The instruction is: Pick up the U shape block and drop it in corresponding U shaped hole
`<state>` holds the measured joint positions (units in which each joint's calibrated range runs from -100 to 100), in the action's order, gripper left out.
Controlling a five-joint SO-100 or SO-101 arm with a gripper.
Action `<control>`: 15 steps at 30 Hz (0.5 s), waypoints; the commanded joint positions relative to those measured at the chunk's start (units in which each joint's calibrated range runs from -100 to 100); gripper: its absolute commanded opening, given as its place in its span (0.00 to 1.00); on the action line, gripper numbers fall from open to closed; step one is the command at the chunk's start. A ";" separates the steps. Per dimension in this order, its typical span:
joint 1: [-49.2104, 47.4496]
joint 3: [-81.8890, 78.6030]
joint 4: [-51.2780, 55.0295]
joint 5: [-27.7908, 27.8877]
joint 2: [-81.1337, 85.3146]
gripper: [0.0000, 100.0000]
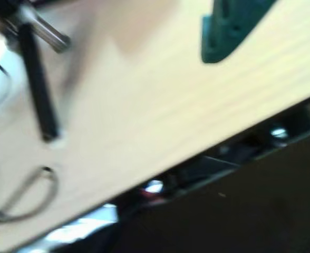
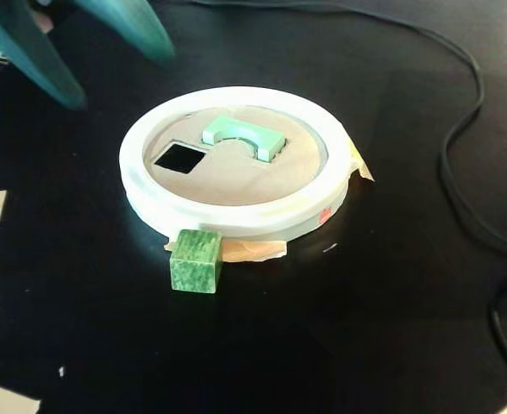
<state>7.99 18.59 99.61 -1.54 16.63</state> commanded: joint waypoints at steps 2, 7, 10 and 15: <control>0.87 -4.30 0.39 0.15 17.99 0.86; -0.88 -24.70 0.39 0.15 32.86 0.85; -0.88 -42.00 -8.64 0.15 43.87 0.85; -0.88 -70.23 -26.81 0.00 59.19 0.85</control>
<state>7.59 -29.82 88.26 -1.44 63.00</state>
